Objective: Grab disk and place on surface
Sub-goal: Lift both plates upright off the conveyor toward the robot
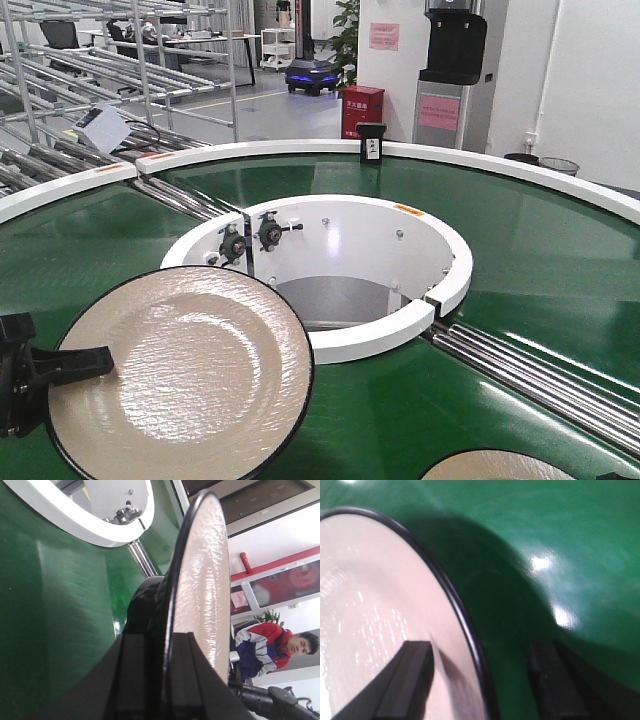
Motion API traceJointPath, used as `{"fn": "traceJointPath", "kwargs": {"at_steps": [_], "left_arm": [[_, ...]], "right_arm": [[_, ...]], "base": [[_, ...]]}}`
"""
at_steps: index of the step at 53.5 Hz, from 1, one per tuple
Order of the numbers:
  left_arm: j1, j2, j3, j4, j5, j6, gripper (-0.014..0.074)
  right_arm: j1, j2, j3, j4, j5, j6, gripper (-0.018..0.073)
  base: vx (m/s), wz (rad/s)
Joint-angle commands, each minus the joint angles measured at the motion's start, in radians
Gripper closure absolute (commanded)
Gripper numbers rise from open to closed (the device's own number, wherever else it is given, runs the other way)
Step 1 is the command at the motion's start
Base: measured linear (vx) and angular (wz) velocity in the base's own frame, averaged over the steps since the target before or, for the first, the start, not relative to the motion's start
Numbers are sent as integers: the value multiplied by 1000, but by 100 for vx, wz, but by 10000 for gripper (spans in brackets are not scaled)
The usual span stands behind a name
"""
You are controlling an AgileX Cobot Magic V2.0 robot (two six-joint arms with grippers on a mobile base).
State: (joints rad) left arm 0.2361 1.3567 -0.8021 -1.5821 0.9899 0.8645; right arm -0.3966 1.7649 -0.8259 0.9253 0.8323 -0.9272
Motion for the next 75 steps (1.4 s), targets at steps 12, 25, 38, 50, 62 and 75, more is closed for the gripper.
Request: {"fn": "traceJointPath", "kwargs": {"at_steps": [12,25,38,50,62,75], "left_arm": [[-4,-38,-25,-125,46,-16,601],[-4,-38,-25,-131,-24,-16,601],[-4,-38,-25,-130,-119,-16,601],[-4,-38,-24,-98,-158,-23,599],[-73,-38,-24,-79,-159,-89,598],[-265,-38,-24,-153,-161,-95,598]], "right_arm": [[38,16,-14,95,133,-23,293],[34,11,-14,149,269,4,573],[34,-111,-31,270,345,79,569],[37,-277,-218,272,404,311,567],[39,-363,-531,278,422,518,567],[261,-363,-716,274,284,648,567]], "base": [[0,0],[0,0],[0,0],[0,0],[0,0],[0,0]]}}
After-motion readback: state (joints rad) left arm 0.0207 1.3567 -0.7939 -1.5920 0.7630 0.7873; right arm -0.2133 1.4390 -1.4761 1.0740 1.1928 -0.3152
